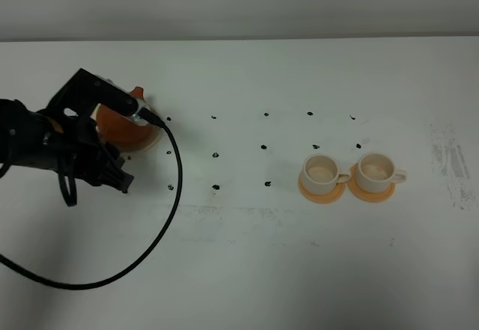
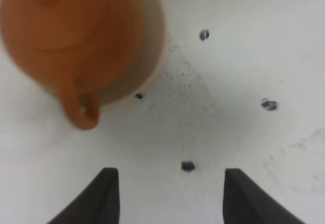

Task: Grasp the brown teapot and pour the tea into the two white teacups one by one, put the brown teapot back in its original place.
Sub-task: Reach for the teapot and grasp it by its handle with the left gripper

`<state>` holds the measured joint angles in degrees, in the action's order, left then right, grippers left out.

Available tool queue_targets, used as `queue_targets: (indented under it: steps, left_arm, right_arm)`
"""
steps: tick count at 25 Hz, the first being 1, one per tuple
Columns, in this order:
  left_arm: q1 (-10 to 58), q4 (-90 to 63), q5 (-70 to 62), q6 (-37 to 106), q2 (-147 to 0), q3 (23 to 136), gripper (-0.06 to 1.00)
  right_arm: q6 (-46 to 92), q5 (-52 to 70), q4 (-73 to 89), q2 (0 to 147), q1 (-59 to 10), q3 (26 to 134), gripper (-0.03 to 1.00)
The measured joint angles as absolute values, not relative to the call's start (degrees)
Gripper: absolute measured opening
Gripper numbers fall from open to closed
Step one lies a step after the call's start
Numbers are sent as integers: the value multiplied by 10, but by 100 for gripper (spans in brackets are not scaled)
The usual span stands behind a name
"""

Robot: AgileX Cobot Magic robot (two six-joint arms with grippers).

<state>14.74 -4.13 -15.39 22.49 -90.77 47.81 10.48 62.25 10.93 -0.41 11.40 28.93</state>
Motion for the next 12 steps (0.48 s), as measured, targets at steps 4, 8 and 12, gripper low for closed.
queue_targets:
  steps: [4,8,12]
  left_arm:
    - [127,27,-208,161,-879,492,48]
    - [105,52,-226,135,-897,519,48]
    - [101,51,-227,130,-940,557,48]
  right_arm:
    - [105,623,109,-4,114,289,43]
    - [105,623,109,-4,114,289,43]
    - [105,623,109,-4,114,289,43]
